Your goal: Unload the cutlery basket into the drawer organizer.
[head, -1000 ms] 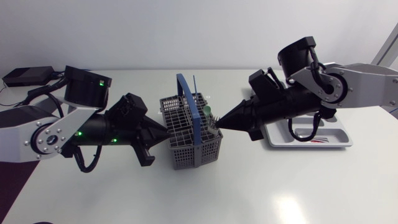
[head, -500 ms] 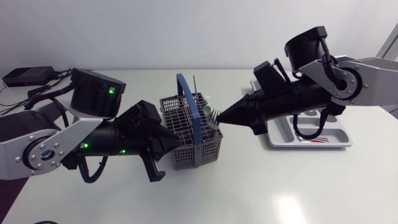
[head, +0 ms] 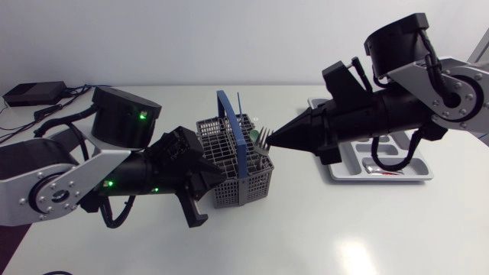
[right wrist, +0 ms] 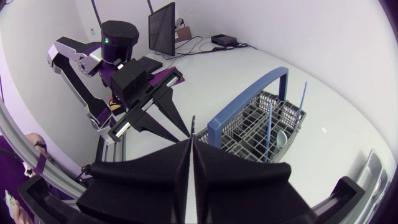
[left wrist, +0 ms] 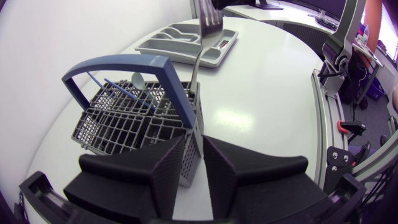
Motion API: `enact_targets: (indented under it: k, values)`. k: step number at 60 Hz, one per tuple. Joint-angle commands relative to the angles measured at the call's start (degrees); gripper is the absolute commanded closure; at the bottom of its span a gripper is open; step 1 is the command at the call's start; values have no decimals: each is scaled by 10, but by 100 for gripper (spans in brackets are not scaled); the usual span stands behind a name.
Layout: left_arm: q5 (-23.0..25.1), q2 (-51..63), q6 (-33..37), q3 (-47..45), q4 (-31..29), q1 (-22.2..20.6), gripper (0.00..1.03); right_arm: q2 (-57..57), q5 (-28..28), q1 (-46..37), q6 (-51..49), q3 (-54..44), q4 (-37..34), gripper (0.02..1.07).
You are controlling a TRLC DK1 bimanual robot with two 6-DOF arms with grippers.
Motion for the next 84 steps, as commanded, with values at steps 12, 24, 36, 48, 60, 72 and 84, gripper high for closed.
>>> enact_targets:
  k: [12, 24, 36, 48, 60, 72, 84]
  values:
    - [-4, 6, -14, -10, 3, -11, 80, -35, -2, 1, 12, 22, -33, 101]
    - [-15, 8, -14, -7, 3, -25, 80, -56, -6, -2, 10, 40, -54, 101]
    - [-20, 8, -17, -3, 3, -30, 80, -74, -14, -4, 10, 51, -69, 101]
    - [-33, 7, -18, 4, 9, -44, 80, -94, -15, -6, 14, 54, -82, 101]
    - [-34, 6, -18, 18, 15, -55, 80, -124, -28, -15, 17, 63, -104, 101]
    - [-34, 10, -18, 36, 28, -58, 67, -146, -44, -19, 19, 56, -124, 101]
    - [-29, 19, -24, 49, 33, -74, 56, -156, -82, -35, 24, 50, -139, 101]
